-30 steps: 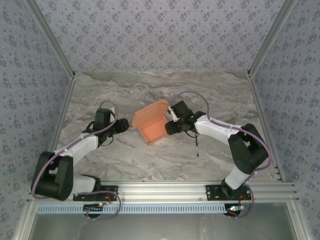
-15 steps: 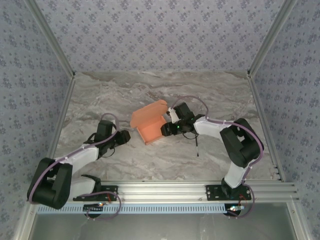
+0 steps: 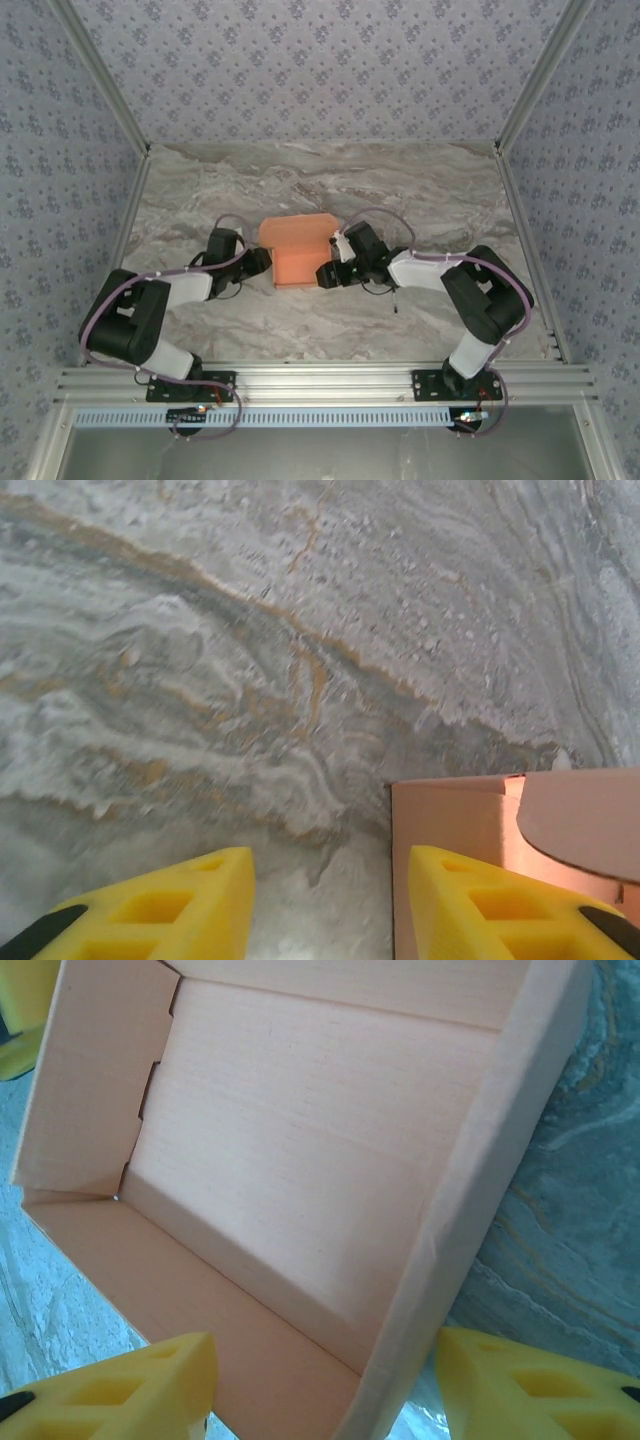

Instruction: Fold the paper box

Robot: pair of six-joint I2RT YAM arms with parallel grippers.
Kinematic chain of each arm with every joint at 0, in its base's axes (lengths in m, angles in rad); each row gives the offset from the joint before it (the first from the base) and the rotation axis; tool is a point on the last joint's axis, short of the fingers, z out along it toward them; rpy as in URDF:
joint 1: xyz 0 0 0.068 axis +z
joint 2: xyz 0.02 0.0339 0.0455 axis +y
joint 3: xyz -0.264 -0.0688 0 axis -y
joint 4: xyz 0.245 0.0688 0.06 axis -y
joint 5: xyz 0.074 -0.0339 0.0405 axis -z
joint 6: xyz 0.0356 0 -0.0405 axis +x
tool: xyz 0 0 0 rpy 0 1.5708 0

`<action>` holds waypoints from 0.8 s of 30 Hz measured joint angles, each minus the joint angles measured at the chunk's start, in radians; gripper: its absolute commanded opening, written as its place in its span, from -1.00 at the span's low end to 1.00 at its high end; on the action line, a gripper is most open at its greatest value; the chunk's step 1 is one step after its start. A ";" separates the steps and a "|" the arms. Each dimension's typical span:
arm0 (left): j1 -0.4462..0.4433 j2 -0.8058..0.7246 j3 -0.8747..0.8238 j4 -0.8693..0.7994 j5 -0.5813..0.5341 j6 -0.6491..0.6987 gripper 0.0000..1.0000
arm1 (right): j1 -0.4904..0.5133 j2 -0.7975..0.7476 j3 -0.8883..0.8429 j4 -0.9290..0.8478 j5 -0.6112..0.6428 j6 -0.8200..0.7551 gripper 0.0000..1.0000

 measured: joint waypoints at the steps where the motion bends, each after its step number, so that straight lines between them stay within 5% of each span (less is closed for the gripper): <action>1: 0.000 0.014 0.012 0.004 0.003 0.000 -0.11 | -0.002 -0.006 -0.005 0.000 0.003 0.002 0.23; 12: -0.003 0.102 0.121 0.001 0.013 0.016 -0.08 | -0.090 -0.290 -0.056 -0.121 0.218 -0.015 0.21; 24: -0.008 -0.145 0.033 -0.074 -0.034 0.030 0.02 | -0.176 -0.389 -0.056 -0.575 0.479 -0.003 0.04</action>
